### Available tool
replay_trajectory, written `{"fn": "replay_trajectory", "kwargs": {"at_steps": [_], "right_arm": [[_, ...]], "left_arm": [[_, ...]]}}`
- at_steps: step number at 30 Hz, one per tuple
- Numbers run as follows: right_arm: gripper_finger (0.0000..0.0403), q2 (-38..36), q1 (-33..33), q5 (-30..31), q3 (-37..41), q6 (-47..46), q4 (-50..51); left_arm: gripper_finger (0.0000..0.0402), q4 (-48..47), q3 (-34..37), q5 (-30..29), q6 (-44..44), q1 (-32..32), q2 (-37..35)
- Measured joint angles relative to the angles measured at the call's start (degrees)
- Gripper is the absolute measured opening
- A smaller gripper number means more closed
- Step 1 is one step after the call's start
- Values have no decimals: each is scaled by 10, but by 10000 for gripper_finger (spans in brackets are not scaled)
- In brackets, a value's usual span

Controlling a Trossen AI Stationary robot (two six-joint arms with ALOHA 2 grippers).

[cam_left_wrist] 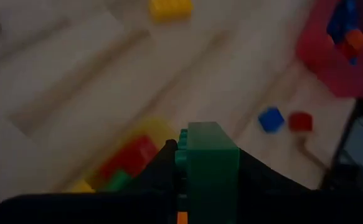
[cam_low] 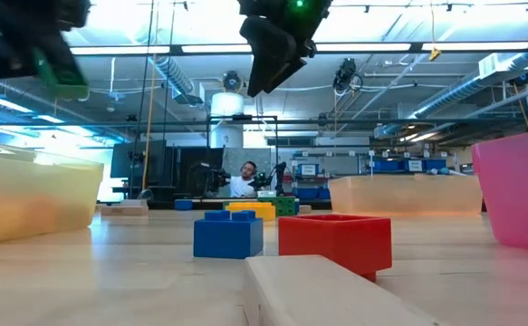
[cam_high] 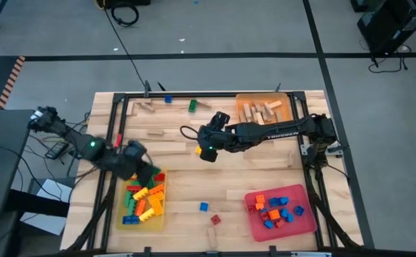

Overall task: Sort blocks by size
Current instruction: Put the large green game piece into the yellow bin

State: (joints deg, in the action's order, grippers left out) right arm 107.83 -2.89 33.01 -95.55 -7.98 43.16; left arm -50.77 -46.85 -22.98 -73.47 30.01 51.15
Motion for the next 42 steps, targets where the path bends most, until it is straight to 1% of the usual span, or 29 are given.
{"fn": "replay_trajectory", "kwargs": {"at_steps": [7,9,12,14,19,23,27,31,34,36,40,42], "right_arm": [[286,0,0,0,0,0,1],[285,0,0,-1,0,1,1],[286,0,1,-1,0,2,-8],[286,0,1,-1,0,5,-12],[282,0,3,-2,0,6,-18],[280,0,7,-22,0,6,-22],[281,0,8,-37,0,6,-24],[279,0,7,-42,0,6,-26],[275,0,7,-42,0,6,-26],[273,0,7,-42,0,6,-26],[272,0,7,-42,0,4,-26],[273,0,7,-50,0,-8,-27]], "left_arm": [[101,7,30,5,-147,125,1],[102,16,42,15,-178,157,2],[103,52,67,27,-221,189,6],[104,95,89,30,-240,204,9],[107,219,139,46,-245,217,22],[129,273,166,50,-264,218,29],[163,265,181,62,-291,218,29],[189,270,182,62,-292,218,29],[194,267,182,64,-294,218,28],[193,261,182,72,-310,218,28],[192,220,182,80,-347,218,23],[192,209,182,78,-351,217,19]]}}
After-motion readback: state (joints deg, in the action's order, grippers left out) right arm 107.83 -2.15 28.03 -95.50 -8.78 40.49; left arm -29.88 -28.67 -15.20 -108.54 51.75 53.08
